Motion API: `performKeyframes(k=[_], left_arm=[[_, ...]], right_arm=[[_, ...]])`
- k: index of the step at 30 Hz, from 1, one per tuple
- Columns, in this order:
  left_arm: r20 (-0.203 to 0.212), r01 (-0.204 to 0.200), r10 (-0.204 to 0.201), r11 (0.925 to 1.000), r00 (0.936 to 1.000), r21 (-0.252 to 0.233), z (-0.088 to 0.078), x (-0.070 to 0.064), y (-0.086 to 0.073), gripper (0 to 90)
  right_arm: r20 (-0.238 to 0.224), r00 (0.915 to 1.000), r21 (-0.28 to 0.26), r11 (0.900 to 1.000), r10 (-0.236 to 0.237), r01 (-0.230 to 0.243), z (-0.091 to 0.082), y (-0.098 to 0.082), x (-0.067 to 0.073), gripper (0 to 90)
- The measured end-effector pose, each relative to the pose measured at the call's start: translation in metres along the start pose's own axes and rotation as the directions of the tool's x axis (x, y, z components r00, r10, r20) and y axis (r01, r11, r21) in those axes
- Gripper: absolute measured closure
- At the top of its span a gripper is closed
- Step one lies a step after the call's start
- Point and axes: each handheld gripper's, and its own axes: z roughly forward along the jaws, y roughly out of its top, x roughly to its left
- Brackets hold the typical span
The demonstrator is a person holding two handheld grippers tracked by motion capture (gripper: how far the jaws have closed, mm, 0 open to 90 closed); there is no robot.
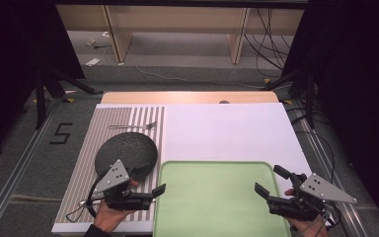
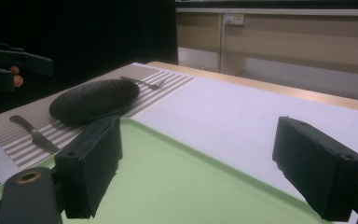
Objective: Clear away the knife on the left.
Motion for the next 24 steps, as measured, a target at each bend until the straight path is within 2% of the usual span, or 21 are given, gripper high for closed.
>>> performKeyframes(k=[3,6,7,9,10,11,13,14,15,16,17,18,19,21,22,23,24], left_arm=[[0.010,-0.003,0.003,1.0000,0.9999,0.008,-0.002,0.001,0.004,15.5],[0.025,-0.023,0.021,0.9963,0.9995,0.083,-0.003,0.004,0.011,15.6],[0.025,-0.023,0.021,0.9963,0.9995,0.083,-0.003,0.004,0.011,15.6],[0.025,-0.033,0.030,0.9901,0.9992,0.137,-0.005,0.006,0.012,15.6],[0.023,-0.050,0.046,0.9771,0.9987,0.207,-0.006,0.009,0.012,15.6],[0.015,-0.071,0.069,0.9687,0.9975,0.238,-0.006,0.009,0.012,15.6],[0.017,-0.101,0.100,0.9529,0.9949,0.286,-0.008,0.012,0.012,15.7],[0.017,-0.101,0.100,0.9529,0.9949,0.286,-0.008,0.012,0.012,15.7],[0.022,-0.099,0.097,0.9448,0.9950,0.312,-0.009,0.014,0.011,15.7],[0.014,-0.116,0.118,0.9312,0.9929,0.346,-0.012,0.017,0.010,15.7],[0.010,-0.116,0.120,0.9262,0.9927,0.359,-0.013,0.018,0.010,15.7],[0.010,-0.116,0.120,0.9262,0.9927,0.359,-0.013,0.018,0.010,15.7],[0.008,-0.115,0.121,0.9216,0.9927,0.371,-0.014,0.020,0.009,15.7],[0.010,-0.113,0.118,0.9194,0.9929,0.377,-0.017,0.022,0.008,15.7],[0.010,-0.115,0.121,0.9156,0.9927,0.385,-0.019,0.023,0.007,15.7],[0.011,-0.116,0.121,0.9084,0.9925,0.402,-0.021,0.026,0.005,15.7],[0.011,-0.116,0.121,0.9084,0.9925,0.402,-0.021,0.026,0.005,15.7]], right_arm=[[-0.002,1.0000,-0.001,1.000,0.000,0.000,0.000,0.000,0.000,16.6],[-0.006,1.0000,0.000,1.000,0.001,-0.001,0.000,-0.001,0.000,16.6],[-0.006,1.0000,0.000,1.000,0.001,-0.001,0.000,-0.001,0.000,16.6],[-0.004,1.0000,0.002,1.000,0.001,-0.001,0.000,-0.001,0.000,16.6],[-0.006,1.0000,0.002,1.000,0.001,-0.001,0.000,-0.001,0.000,16.6],[-0.009,1.0000,0.002,1.000,0.001,-0.001,0.000,-0.001,0.000,16.6],[-0.012,0.9999,0.003,1.000,-0.005,0.005,-0.001,-0.001,0.001,16.6],[-0.013,0.9999,0.005,1.000,-0.009,0.009,-0.001,-0.001,0.002,16.6],[-0.015,0.9998,0.003,1.000,-0.014,0.014,-0.001,-0.001,0.003,16.6],[-0.017,0.9997,0.003,1.000,-0.016,0.016,-0.001,-0.001,0.003,16.6],[-0.017,0.9997,0.003,1.000,-0.014,0.014,-0.001,-0.001,0.003,16.6],[-0.017,0.9998,0.003,1.000,-0.015,0.015,-0.001,-0.001,0.003,16.6],[-0.016,0.9998,0.003,1.000,-0.014,0.014,-0.001,-0.001,0.003,16.6],[-0.015,0.9998,0.003,1.000,-0.011,0.011,-0.001,-0.001,0.003,16.6],[-0.015,0.9998,0.003,1.000,-0.011,0.011,-0.001,-0.001,0.003,16.6],[-0.015,0.9998,0.001,1.000,-0.009,0.009,-0.001,-0.001,0.002,16.6],[-0.015,0.9998,0.001,1.000,-0.009,0.009,-0.001,-0.001,0.002,16.6]])
